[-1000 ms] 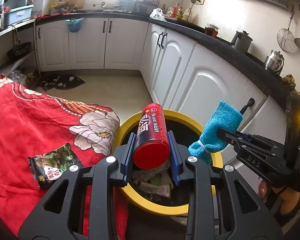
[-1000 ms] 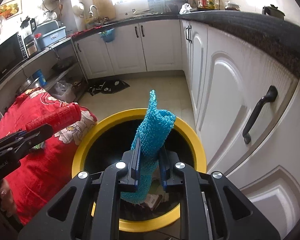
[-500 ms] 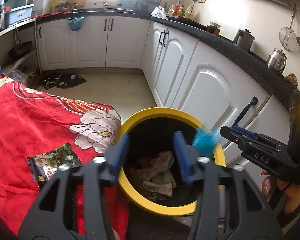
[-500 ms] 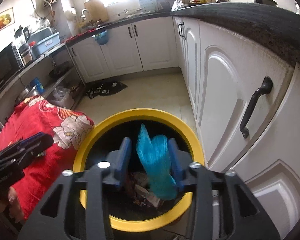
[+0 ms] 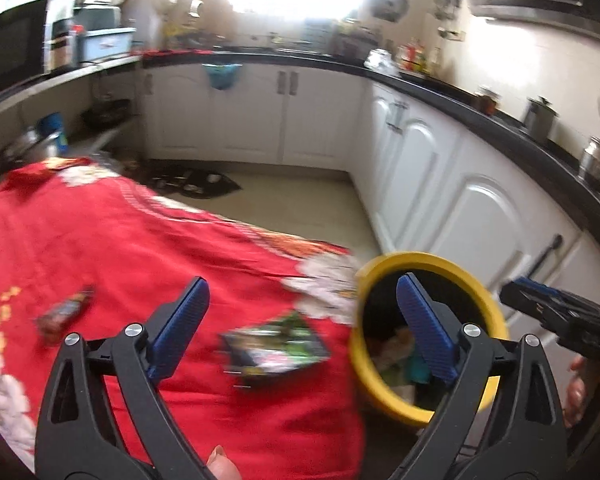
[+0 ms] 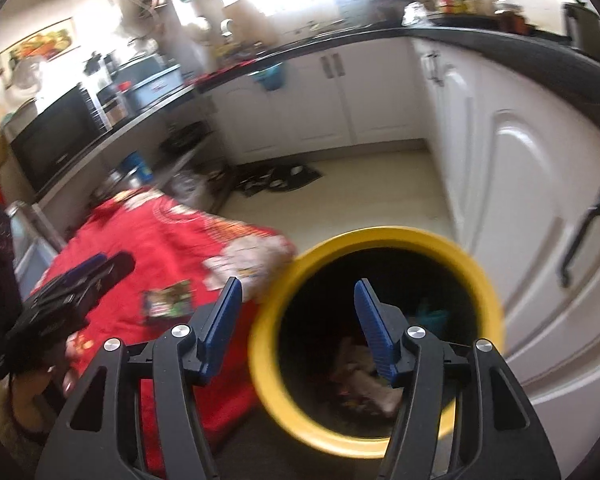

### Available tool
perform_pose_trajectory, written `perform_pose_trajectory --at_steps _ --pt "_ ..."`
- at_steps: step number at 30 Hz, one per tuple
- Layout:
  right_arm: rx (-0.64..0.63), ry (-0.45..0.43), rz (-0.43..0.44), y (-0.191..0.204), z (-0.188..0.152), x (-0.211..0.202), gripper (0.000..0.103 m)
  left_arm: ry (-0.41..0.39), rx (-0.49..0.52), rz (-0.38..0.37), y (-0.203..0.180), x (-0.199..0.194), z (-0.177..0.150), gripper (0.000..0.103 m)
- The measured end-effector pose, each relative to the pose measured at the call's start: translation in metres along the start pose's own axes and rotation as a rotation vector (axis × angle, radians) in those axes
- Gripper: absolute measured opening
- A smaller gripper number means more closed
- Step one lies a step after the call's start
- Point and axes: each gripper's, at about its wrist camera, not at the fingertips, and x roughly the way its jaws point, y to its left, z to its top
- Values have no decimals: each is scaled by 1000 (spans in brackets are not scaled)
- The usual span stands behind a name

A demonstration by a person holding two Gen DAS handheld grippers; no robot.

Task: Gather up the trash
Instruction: 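Move both tools back over the table toward the last wrappers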

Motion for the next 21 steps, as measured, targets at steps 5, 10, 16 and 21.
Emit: perform_pose_trajectory --at_steps 5,10,16,21 --pt "-45 64 74 36 0 22 56 -15 -48 95 52 -10 2 86" --pt "-97 130 132 72 -1 49 57 -6 -87 178 102 -18 -3 86" --pt "-101 220 194 92 -3 89 56 26 -123 226 147 -20 -12 86" --pt "-98 287 219 102 -5 119 56 61 -128 218 171 -11 -21 86"
